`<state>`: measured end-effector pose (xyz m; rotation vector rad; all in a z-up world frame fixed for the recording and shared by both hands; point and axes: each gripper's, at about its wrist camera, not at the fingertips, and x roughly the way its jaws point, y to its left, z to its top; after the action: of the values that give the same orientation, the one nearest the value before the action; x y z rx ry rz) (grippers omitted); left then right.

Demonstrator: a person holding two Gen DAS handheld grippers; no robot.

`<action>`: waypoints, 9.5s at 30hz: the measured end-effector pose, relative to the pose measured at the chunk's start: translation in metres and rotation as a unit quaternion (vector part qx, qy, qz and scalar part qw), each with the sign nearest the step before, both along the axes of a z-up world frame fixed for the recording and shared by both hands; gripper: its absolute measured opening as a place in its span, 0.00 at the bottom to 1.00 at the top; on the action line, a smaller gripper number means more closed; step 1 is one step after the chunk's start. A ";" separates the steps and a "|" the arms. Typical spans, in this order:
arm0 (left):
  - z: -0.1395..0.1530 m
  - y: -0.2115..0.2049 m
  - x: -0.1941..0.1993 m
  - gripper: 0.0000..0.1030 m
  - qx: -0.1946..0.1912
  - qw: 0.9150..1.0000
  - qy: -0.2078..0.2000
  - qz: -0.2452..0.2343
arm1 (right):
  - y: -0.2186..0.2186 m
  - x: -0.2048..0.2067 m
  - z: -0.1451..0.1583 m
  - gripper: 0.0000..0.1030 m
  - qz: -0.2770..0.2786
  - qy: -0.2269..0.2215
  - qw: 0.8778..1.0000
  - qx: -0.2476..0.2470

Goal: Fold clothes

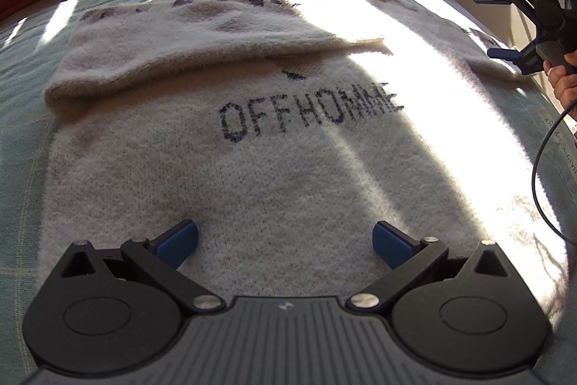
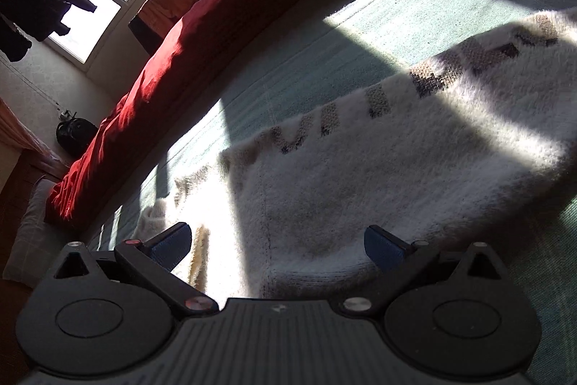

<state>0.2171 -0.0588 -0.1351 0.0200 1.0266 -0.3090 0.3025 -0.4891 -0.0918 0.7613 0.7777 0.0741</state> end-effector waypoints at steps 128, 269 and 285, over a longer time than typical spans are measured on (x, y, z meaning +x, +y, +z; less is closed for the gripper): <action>0.068 0.100 -0.092 0.99 -0.017 0.995 -0.093 0.017 | 0.279 0.087 0.139 0.14 0.173 -0.052 0.961 -0.211; 0.054 0.077 0.082 0.81 -0.334 0.928 -0.013 0.167 | 0.126 -0.018 0.016 0.67 0.162 0.006 0.922 -0.352; -0.027 0.081 0.180 0.53 -0.392 0.882 0.046 0.258 | 0.142 -0.024 0.024 0.67 0.189 -0.010 0.929 -0.317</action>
<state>0.3967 0.0225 -0.1619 -0.9978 0.8988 -0.2157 0.2781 -0.3467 -0.0680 -0.0105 0.8554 0.1664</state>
